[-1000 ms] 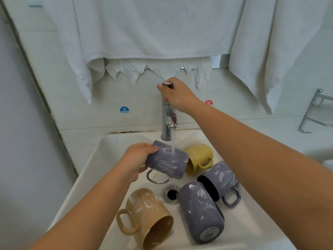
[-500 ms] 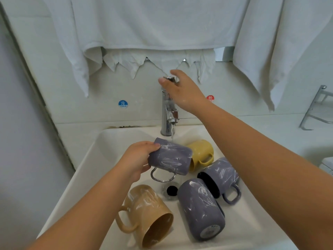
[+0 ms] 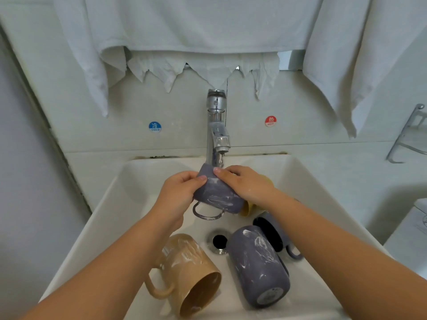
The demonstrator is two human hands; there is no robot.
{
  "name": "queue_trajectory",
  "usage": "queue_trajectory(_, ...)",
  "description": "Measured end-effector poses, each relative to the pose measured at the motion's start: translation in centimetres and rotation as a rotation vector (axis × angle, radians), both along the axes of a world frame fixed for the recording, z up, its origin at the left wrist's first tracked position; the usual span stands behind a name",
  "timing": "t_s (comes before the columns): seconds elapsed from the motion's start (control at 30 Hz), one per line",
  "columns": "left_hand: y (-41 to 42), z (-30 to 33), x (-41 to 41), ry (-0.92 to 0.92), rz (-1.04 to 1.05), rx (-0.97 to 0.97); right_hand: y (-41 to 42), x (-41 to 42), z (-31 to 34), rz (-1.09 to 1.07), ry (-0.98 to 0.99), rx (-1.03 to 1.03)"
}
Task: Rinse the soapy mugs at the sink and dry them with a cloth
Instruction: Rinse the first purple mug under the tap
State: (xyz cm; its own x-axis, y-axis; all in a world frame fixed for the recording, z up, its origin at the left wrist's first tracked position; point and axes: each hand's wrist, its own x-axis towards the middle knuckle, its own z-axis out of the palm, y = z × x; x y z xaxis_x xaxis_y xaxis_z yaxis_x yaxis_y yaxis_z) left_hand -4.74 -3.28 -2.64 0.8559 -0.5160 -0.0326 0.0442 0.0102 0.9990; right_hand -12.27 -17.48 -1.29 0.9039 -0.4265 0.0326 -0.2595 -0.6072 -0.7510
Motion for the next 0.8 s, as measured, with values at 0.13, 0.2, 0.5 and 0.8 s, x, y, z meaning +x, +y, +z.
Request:
queue_trajectory(0.13,-0.2,-0.1,0.3,0.013,0.031,-0.018,-0.4,-0.7,-0.3,0.084,0.006,0.090)
queue_trajectory(0.2,-0.4,-0.2,0.1,0.012,0.017,-0.005,-0.3,-0.5,-0.7,0.029,-0.040,0.076)
queue_trajectory(0.5,-0.4,0.1,-0.1,0.088,0.039,-0.077,-0.1,-0.3,-0.8,-0.087,-0.220,0.236)
queue_trajectory(0.8,-0.6,-0.1,-0.6,0.181,-0.004,-0.132,-0.8,0.5,-0.9,-0.215,-0.348,0.356)
